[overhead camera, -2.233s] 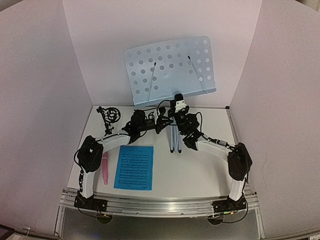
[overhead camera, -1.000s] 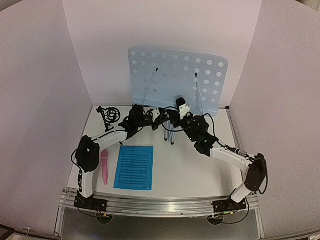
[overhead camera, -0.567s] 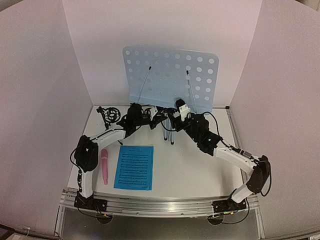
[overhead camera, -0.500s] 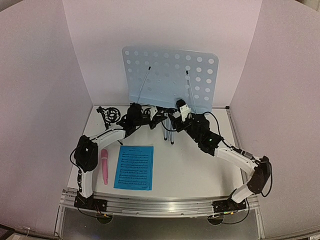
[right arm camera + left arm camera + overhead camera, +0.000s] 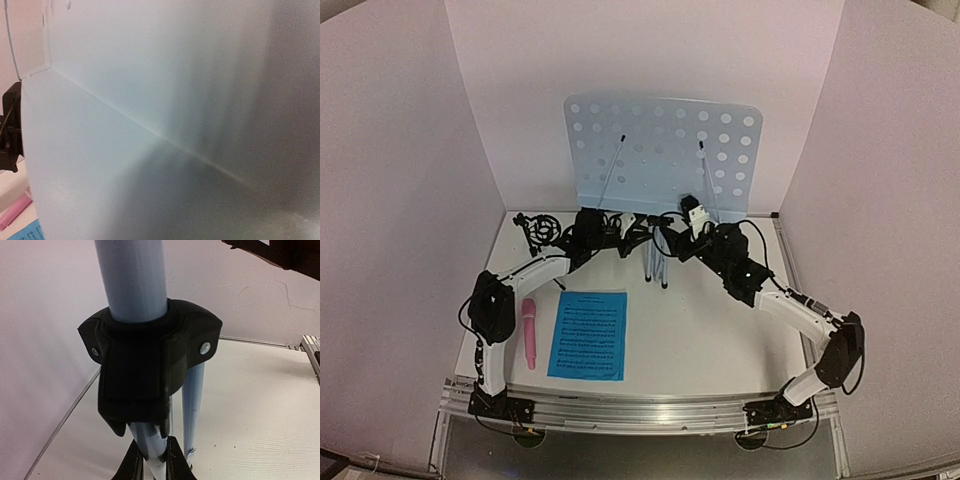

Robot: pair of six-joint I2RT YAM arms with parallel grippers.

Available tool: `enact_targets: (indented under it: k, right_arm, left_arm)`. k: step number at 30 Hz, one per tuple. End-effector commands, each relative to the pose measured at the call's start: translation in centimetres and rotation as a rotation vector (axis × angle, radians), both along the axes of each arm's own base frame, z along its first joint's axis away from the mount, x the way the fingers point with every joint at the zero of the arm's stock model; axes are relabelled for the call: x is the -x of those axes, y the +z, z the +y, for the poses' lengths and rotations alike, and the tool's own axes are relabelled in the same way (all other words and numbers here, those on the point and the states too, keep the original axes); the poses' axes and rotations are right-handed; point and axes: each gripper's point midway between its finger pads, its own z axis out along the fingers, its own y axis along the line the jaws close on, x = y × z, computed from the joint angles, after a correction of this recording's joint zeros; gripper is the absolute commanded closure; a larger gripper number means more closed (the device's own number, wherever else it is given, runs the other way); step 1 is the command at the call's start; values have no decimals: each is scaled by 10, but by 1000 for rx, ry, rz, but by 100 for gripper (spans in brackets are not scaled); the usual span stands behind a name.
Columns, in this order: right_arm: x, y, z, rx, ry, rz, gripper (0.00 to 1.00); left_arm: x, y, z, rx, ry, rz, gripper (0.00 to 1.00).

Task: Set up the instrument practice props

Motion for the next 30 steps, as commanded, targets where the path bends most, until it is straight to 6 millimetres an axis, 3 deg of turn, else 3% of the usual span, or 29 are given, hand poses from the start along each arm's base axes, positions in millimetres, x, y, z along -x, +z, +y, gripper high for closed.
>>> enact_targets:
  k: [1,7,16,21,24,30]
  right_arm:
    - [1,-43,11,52,54,122,34]
    - [9,-33,8,49,47,110,36]
    - [44,-29,16,80,129,108,36]
    - [54,-20,23,84,187,96,35]
    - [54,-38,19,118,170,126,36]
    - [45,-110,15,189,112,251,41]
  left_arm:
    - [-4,62,15,93,44,-76,100]
    - [-12,61,18,96,100,-48,100]
    - [-16,57,22,82,135,-24,100]
    - [-16,57,22,77,134,-36,100]
    - [-16,58,22,77,131,-47,100]
    - [-15,61,21,78,116,-69,100]
